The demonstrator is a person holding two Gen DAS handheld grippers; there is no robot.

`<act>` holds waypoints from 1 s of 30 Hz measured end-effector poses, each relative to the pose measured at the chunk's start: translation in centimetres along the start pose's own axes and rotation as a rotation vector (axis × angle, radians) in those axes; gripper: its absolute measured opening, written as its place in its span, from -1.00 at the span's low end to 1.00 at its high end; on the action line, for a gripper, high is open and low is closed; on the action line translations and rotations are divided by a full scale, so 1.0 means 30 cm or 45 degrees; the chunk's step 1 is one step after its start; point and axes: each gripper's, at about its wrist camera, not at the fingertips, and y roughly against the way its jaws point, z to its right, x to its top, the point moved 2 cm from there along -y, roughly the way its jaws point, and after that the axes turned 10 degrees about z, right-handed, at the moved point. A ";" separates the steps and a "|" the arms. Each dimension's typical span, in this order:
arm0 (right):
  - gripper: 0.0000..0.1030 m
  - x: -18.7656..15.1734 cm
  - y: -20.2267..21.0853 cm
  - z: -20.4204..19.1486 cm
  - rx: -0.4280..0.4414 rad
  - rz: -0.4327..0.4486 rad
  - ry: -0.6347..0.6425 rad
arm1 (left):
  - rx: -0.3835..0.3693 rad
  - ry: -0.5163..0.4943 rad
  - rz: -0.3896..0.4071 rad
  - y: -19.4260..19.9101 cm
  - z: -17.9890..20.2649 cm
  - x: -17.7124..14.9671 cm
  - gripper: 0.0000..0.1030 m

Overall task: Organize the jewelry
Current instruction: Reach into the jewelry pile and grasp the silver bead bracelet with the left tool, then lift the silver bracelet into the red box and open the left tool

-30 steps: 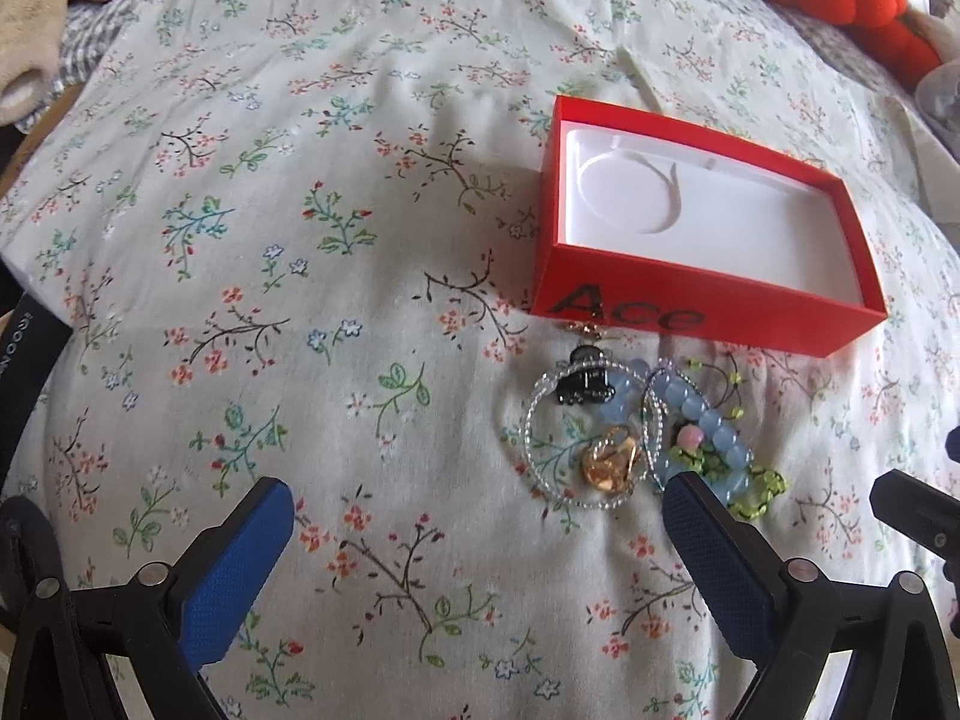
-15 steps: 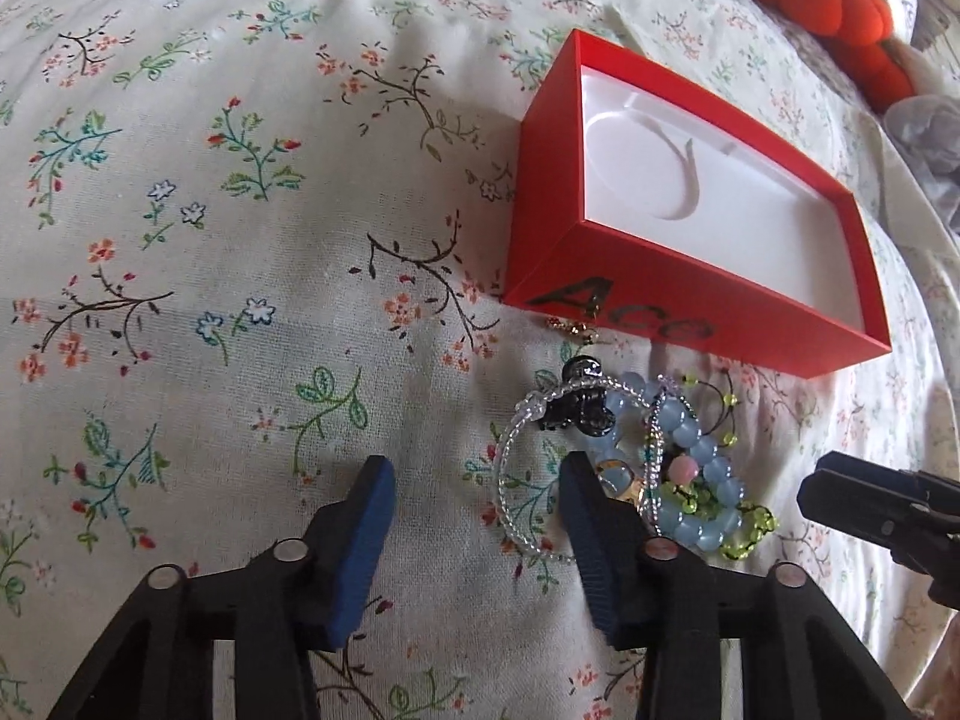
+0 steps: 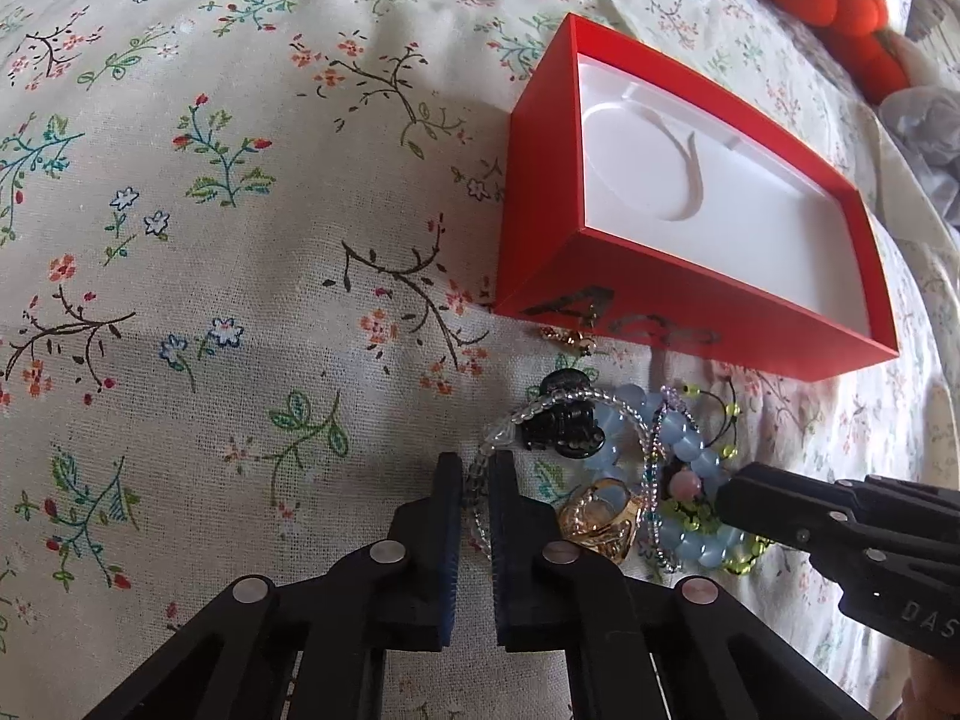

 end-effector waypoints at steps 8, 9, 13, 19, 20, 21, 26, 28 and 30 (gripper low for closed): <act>-0.96 0.009 0.046 -0.017 0.013 0.061 0.008 | -0.036 -0.008 0.049 0.074 0.027 -0.011 -1.00; -0.96 0.008 0.057 -0.017 0.018 0.069 0.008 | -0.042 -0.008 0.058 0.085 0.032 -0.012 -1.00; -0.96 0.003 0.100 -0.019 0.039 0.101 0.000 | -0.063 0.000 0.094 0.129 0.040 -0.007 -1.00; -0.96 0.000 0.147 -0.032 0.046 0.136 0.011 | -0.098 0.004 0.151 0.196 0.050 -0.006 -1.00; -0.96 0.000 0.152 -0.037 0.047 0.141 0.012 | -0.102 0.004 0.161 0.208 0.051 -0.006 -1.00; -0.96 0.000 0.159 -0.038 0.051 0.145 0.013 | -0.107 0.004 0.169 0.220 0.051 -0.006 -1.00; -0.96 -0.001 0.183 -0.035 0.059 0.163 0.005 | -0.132 0.006 0.208 0.262 0.062 0.000 -1.00; -0.96 0.000 0.190 -0.033 0.056 0.169 -0.001 | -0.145 0.004 0.226 0.278 0.067 0.007 -1.00; -0.96 0.003 0.198 -0.030 0.062 0.176 -0.010 | -0.160 0.005 0.243 0.292 0.078 0.014 -1.00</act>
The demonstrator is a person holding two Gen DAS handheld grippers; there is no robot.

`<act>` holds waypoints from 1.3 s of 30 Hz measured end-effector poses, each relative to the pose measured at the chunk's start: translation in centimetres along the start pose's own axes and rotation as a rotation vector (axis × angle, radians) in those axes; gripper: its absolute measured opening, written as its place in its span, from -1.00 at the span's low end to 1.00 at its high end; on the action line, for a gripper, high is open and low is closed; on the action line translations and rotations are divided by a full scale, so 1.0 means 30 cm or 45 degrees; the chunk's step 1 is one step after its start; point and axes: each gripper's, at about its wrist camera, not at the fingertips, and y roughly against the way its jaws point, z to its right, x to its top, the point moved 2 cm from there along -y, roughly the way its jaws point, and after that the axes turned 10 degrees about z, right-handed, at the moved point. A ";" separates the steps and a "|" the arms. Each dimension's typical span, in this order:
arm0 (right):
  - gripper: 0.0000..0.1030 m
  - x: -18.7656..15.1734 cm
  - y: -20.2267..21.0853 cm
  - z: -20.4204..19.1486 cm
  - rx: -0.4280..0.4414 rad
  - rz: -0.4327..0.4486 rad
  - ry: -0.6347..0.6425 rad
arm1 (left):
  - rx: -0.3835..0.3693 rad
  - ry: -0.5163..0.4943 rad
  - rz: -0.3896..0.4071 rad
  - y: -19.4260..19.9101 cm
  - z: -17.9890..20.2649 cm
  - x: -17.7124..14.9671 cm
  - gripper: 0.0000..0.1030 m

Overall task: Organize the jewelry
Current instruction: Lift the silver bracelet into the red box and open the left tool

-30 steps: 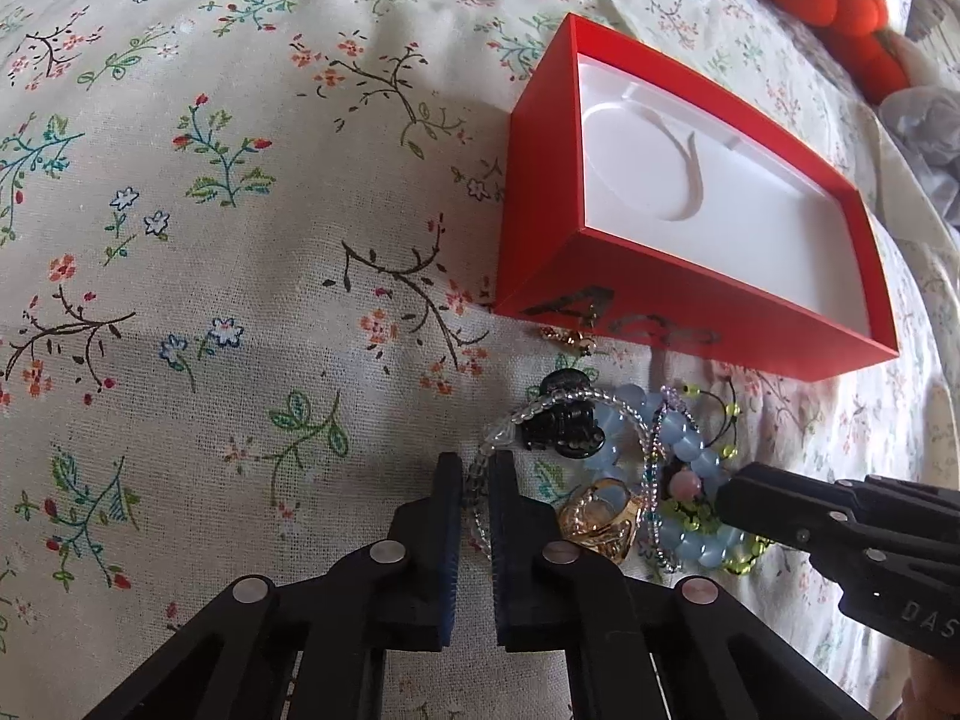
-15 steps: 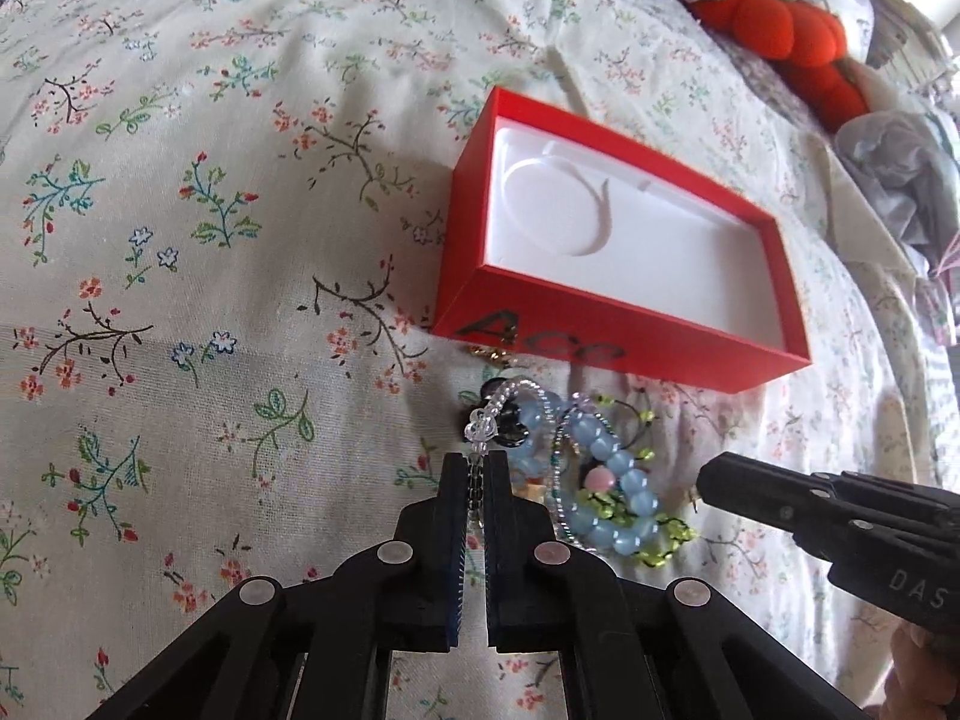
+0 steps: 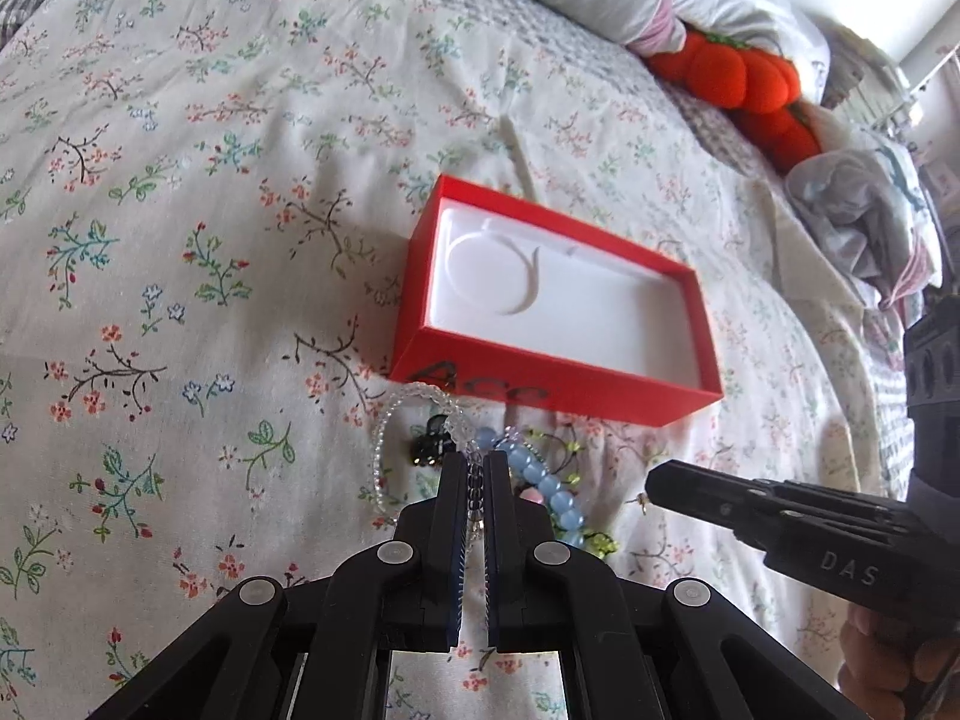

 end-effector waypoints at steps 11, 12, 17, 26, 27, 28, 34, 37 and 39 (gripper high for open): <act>-0.96 0.061 0.030 0.027 -0.007 0.076 -0.065 | -0.104 0.027 0.104 -0.017 0.080 0.067 -1.00; -0.96 0.068 0.030 0.033 -0.010 0.083 -0.073 | -0.114 0.036 0.113 -0.027 0.087 0.075 -1.00; -0.96 0.098 0.031 0.055 -0.041 0.125 -0.101 | -0.164 0.077 0.149 -0.067 0.125 0.103 -1.00; -0.96 0.174 0.062 0.135 -0.025 0.225 -0.213 | -0.251 0.103 0.167 -0.165 0.168 0.144 -1.00; -0.96 0.178 0.059 0.146 -0.031 0.228 -0.223 | -0.240 0.102 0.164 -0.177 0.162 0.145 -1.00; -0.96 0.182 0.055 0.156 -0.034 0.226 -0.232 | -0.219 0.105 0.159 -0.190 0.152 0.146 -1.00; -0.96 0.184 0.011 0.187 -0.054 0.189 -0.249 | -0.049 0.107 0.134 -0.238 0.077 0.141 -1.00; -0.96 0.186 -0.006 0.187 -0.068 0.182 -0.242 | 0.026 0.083 0.117 -0.259 0.059 0.133 -1.00; -0.96 0.188 -0.014 0.190 -0.079 0.181 -0.239 | 0.057 0.074 0.111 -0.271 0.052 0.128 -1.00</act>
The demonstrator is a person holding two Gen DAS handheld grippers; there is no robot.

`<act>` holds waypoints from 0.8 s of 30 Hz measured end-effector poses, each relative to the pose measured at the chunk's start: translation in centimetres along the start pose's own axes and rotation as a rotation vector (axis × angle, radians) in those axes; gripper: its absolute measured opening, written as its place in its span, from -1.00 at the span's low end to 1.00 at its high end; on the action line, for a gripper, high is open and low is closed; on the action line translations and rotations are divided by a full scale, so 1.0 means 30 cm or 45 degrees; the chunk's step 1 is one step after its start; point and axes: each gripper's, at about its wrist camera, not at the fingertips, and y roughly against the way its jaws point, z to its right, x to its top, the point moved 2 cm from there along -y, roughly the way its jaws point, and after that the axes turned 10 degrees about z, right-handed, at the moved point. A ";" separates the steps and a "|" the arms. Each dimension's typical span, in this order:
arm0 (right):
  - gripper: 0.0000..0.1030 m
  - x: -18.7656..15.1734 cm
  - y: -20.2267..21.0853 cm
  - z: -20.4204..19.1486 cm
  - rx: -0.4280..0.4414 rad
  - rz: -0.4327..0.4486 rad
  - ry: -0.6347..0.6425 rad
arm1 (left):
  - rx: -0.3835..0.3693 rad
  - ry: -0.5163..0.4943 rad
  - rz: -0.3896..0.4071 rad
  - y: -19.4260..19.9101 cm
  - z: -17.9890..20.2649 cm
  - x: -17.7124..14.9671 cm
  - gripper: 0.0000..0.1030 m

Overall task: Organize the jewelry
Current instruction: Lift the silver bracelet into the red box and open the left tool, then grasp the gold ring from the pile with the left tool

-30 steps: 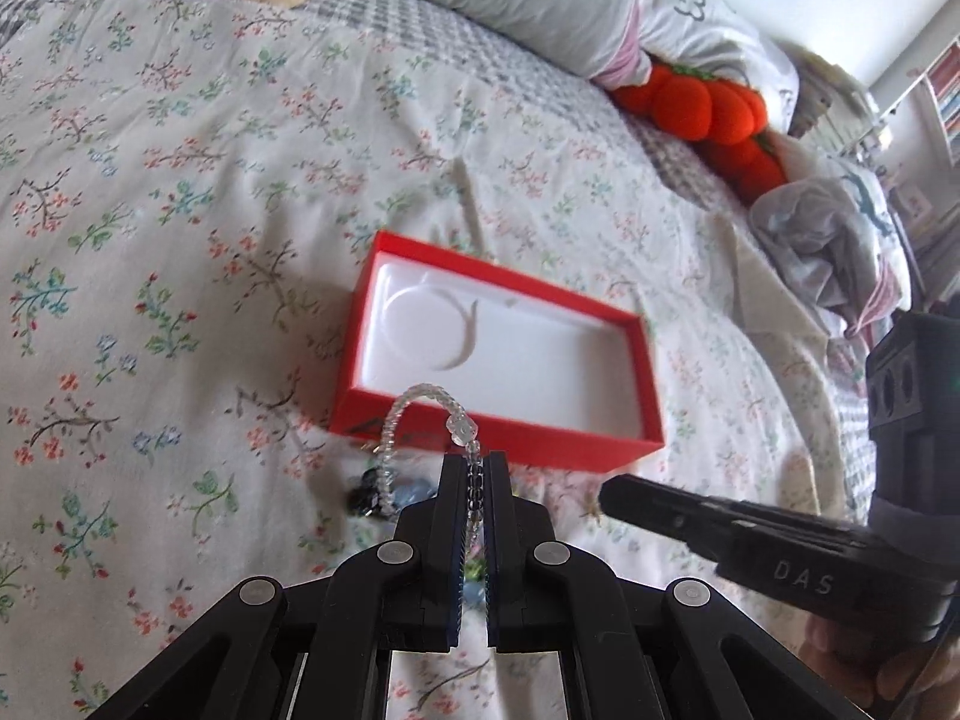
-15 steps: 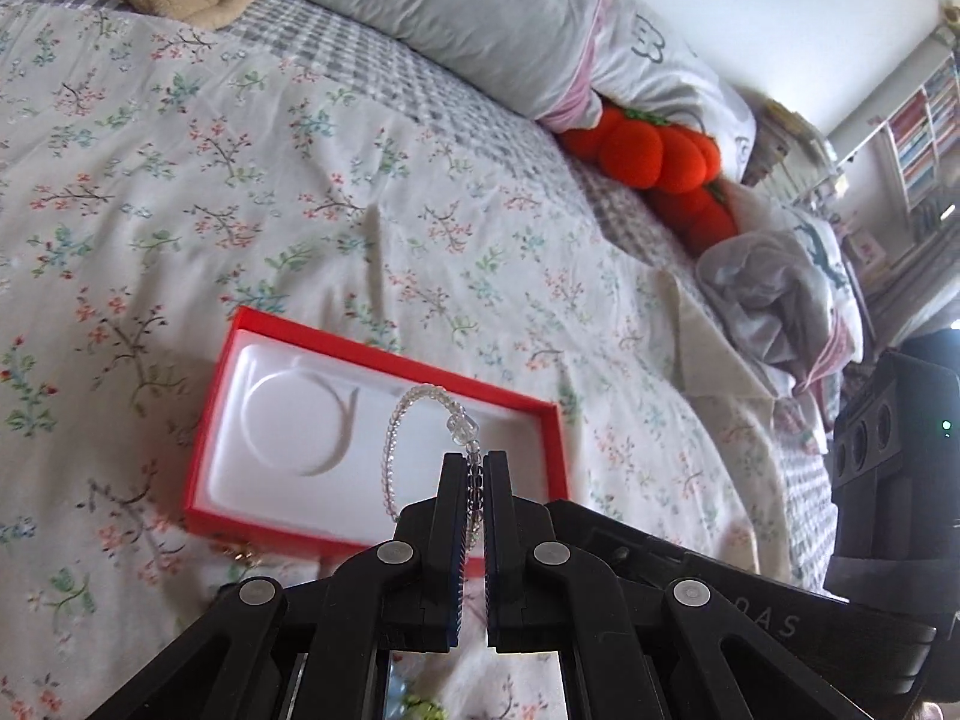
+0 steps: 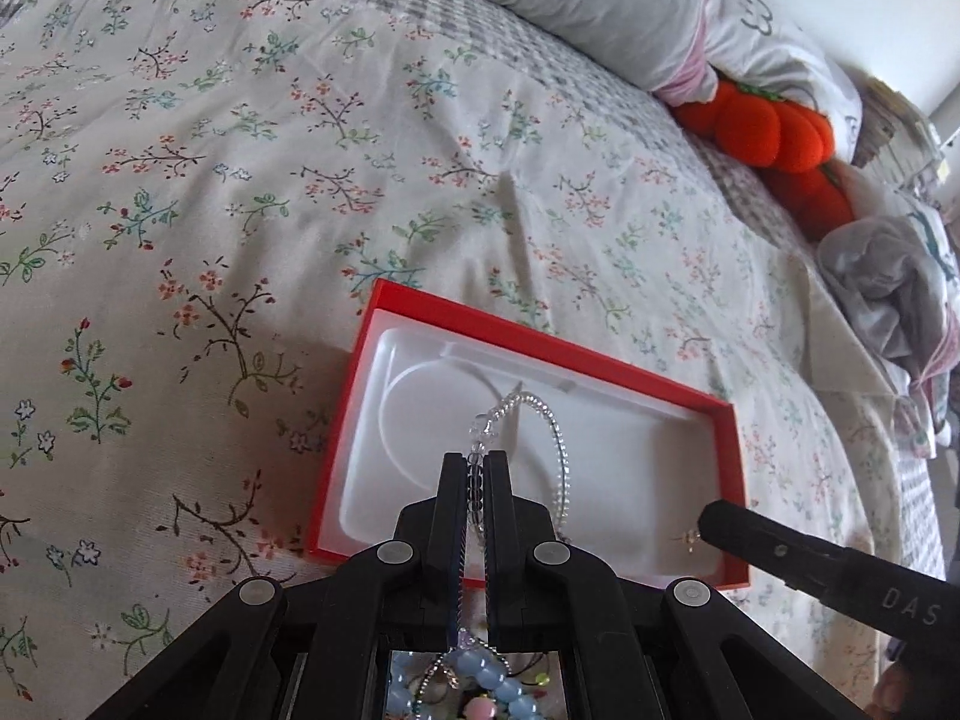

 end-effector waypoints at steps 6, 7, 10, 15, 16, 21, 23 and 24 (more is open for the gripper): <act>-0.95 0.004 -0.014 0.010 -0.012 0.007 0.003 | 0.056 -0.039 0.009 0.003 0.010 0.001 -0.80; -0.90 0.007 -0.012 0.011 -0.013 0.018 0.000 | 0.068 -0.042 0.007 0.004 0.009 0.001 -0.48; -0.79 0.014 0.000 0.011 -0.022 0.023 -0.003 | 0.093 -0.043 0.019 0.022 0.009 0.003 -0.16; -0.48 0.008 0.036 -0.001 -0.032 0.027 0.027 | 0.115 -0.068 0.005 0.060 0.008 -0.002 -0.08; -0.48 0.005 0.044 -0.004 -0.036 0.024 0.034 | 0.122 -0.072 0.002 0.066 0.005 -0.004 -0.06; -0.43 -0.019 0.085 -0.022 -0.045 0.019 0.079 | 0.149 -0.082 -0.025 0.096 -0.013 -0.020 0.06; -0.34 -0.035 0.099 -0.030 -0.046 0.014 0.100 | 0.159 -0.096 -0.037 0.105 -0.020 -0.029 0.11; -0.30 -0.044 0.103 -0.034 -0.045 0.007 0.109 | 0.163 -0.102 -0.043 0.109 -0.023 -0.034 0.17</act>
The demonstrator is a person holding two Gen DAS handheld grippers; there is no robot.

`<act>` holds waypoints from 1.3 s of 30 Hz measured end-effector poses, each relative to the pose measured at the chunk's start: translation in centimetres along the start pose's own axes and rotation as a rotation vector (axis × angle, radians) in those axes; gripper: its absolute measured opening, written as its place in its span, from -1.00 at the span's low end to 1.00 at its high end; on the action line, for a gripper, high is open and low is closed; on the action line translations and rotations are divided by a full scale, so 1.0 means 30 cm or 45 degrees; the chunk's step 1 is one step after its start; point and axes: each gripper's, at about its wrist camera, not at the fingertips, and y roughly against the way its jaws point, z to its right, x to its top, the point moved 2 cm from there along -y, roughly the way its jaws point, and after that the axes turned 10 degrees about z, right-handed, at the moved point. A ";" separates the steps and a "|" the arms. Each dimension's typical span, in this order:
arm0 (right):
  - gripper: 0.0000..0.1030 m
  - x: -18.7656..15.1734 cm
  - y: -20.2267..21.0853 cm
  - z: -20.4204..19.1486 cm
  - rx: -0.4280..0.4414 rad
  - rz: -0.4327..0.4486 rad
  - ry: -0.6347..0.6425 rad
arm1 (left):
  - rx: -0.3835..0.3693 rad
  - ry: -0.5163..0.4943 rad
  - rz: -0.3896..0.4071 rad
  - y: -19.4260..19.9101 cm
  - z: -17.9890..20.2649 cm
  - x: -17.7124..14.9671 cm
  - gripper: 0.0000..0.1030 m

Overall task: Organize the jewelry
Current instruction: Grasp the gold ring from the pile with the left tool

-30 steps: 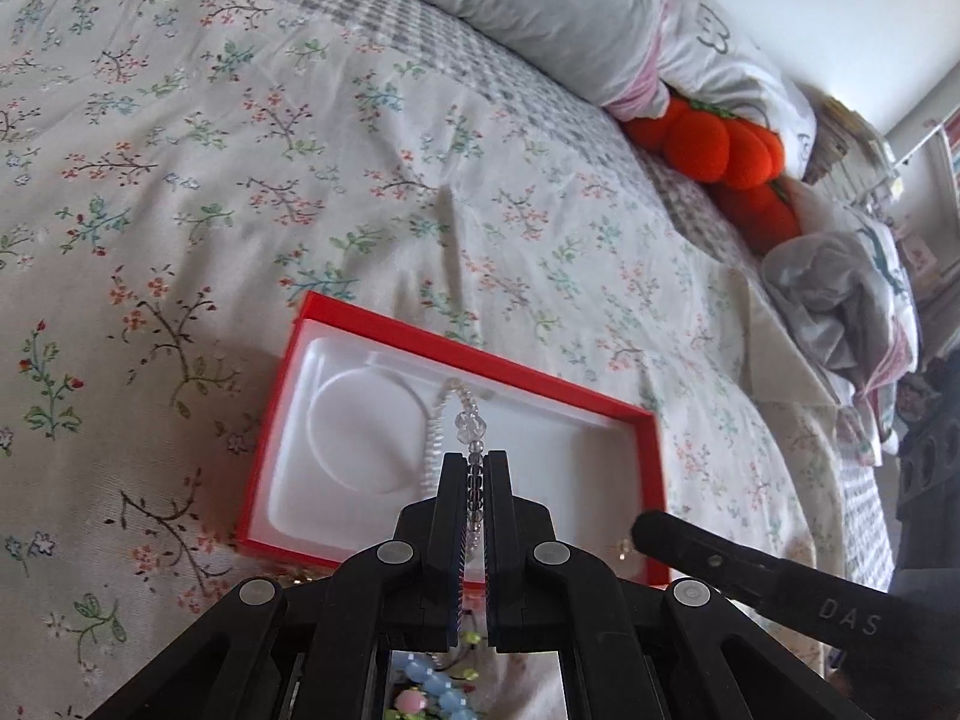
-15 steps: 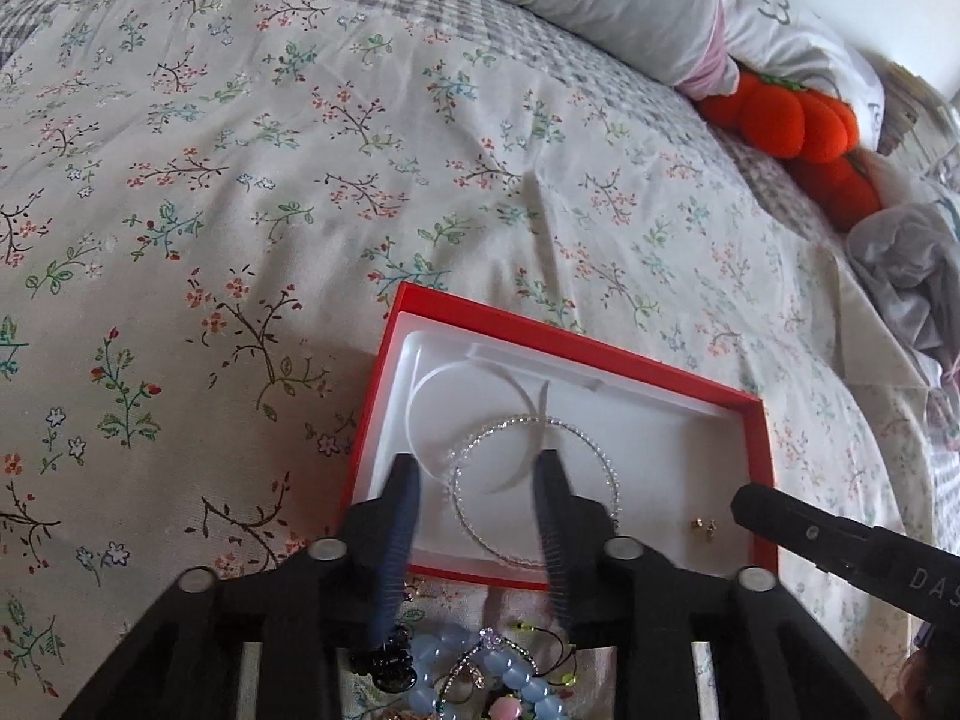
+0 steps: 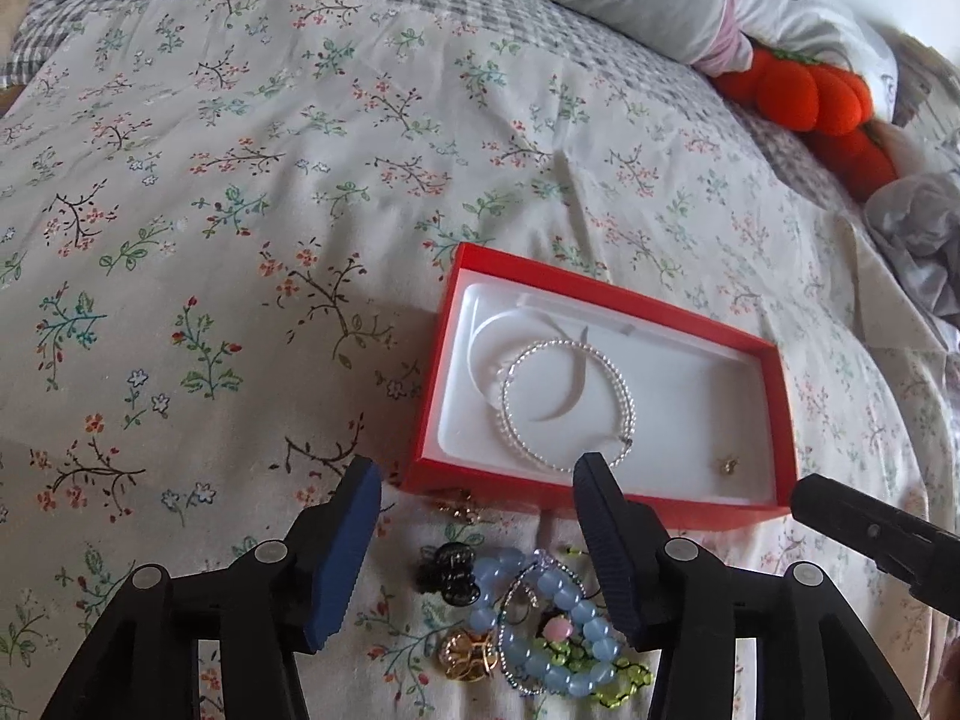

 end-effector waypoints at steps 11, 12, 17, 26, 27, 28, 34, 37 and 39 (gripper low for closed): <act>-0.10 -0.106 0.000 -0.020 -0.019 -0.081 0.063 | 0.032 -0.036 -0.126 0.013 -0.044 -0.092 0.33; -0.08 -0.116 -0.002 -0.022 -0.019 -0.091 0.068 | 0.029 -0.037 -0.144 0.012 -0.049 -0.101 0.33; -0.05 -0.155 -0.017 -0.024 -0.034 -0.142 0.080 | 0.009 -0.022 -0.222 0.001 -0.072 -0.134 0.32; -0.04 -0.181 -0.050 -0.011 -0.082 -0.192 0.074 | -0.002 -0.022 -0.291 -0.032 -0.065 -0.164 0.25; -0.04 -0.181 -0.051 -0.011 -0.082 -0.195 0.074 | -0.005 -0.022 -0.299 -0.039 -0.061 -0.167 0.18; -0.04 -0.182 -0.053 -0.012 -0.084 -0.198 0.075 | -0.008 -0.021 -0.307 -0.044 -0.058 -0.171 0.10; -0.04 -0.186 -0.064 -0.010 -0.090 -0.214 0.077 | -0.006 -0.049 -0.341 -0.079 -0.033 -0.193 -0.40; -0.04 -0.183 -0.063 -0.008 -0.090 -0.211 0.075 | 0.001 -0.060 -0.340 -0.088 -0.027 -0.198 -0.53; -0.04 -0.184 -0.063 -0.007 -0.090 -0.211 0.073 | 0.000 -0.060 -0.342 -0.096 -0.024 -0.201 -0.58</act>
